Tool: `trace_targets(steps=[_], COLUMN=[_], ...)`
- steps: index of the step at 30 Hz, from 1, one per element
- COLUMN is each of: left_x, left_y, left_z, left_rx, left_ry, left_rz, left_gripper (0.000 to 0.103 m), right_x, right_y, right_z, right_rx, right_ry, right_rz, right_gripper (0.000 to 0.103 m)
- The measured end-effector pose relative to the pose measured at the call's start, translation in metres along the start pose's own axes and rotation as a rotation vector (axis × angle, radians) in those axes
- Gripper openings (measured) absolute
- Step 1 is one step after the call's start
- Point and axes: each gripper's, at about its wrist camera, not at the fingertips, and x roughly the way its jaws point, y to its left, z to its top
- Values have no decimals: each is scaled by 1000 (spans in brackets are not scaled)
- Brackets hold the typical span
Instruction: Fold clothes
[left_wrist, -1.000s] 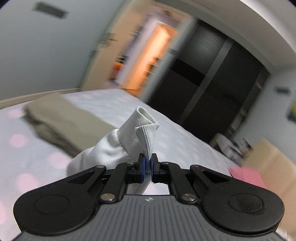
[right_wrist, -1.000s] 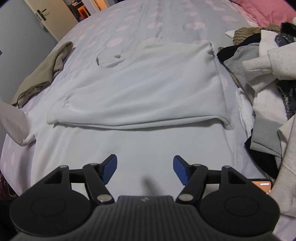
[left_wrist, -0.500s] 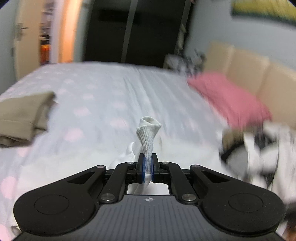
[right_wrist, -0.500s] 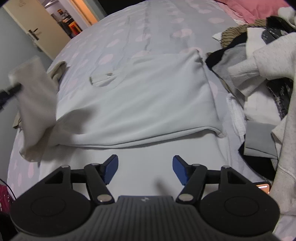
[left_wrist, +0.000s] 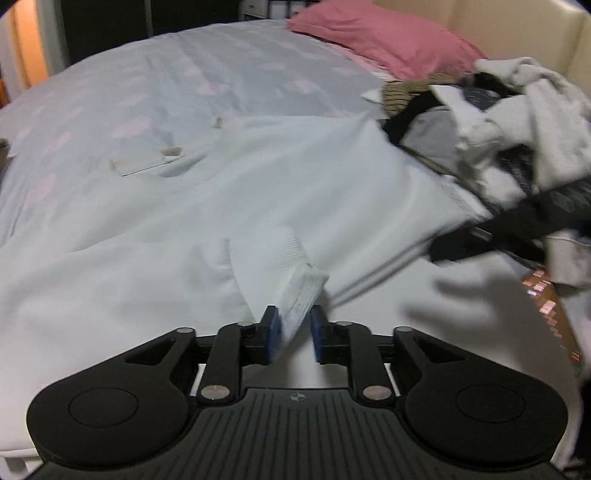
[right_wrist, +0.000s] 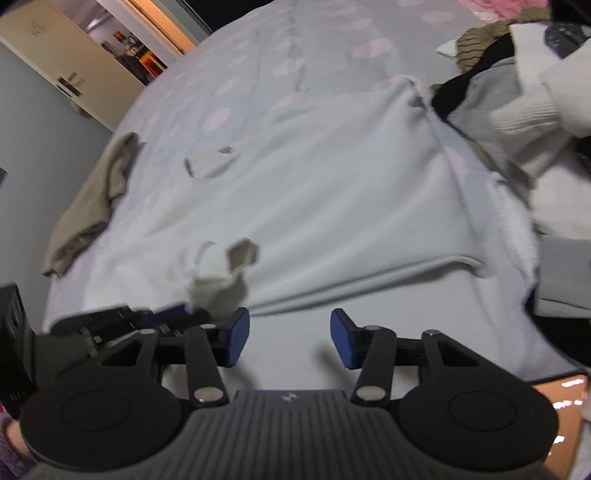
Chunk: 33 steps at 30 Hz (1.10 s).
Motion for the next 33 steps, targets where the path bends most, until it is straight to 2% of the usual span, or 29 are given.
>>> trace_targets(steps=[2,6,9,13,15,17,18,21,24,27,33], left_x=[-15,-46,-57,-60,-67,-81,-89,-114,-134,-146,-157], left_y=[0,20,48,83,101,122,131,157,183,202,222], left_z=[4,4,-1,-1,4,10,14,22,24,20,5], left_rx=[29,22,-30,-124,-208,-298,-328,-405,-476,-534,-589], left_ry=[3,13,22,-4,-32,-68,-84,-143,-200,-230,-245], left_rz=[-32,37,104,242,257,251,259,307,324,351,388], left_gripper=[26,38,39,39,39,39,39,39,39,39,39], right_x=[7,29,51,78,91,103,104,107,86,55,-16], right_y=[-1,0,10,26,30,31,33,40,70,117,221], right_z=[9,24,27,30,31,29,28,26,33,54,100], right_rx=[45,116,130,138,151,169,178,197,112,13,-189], right_ry=[-1,14,42,67,76,87,87,83,49,-6,-149], right_rz=[49,99,108,118,103,92,91,89,120,188,270], right_gripper=[55,55,54,47,47,35,16,10,9,8,8])
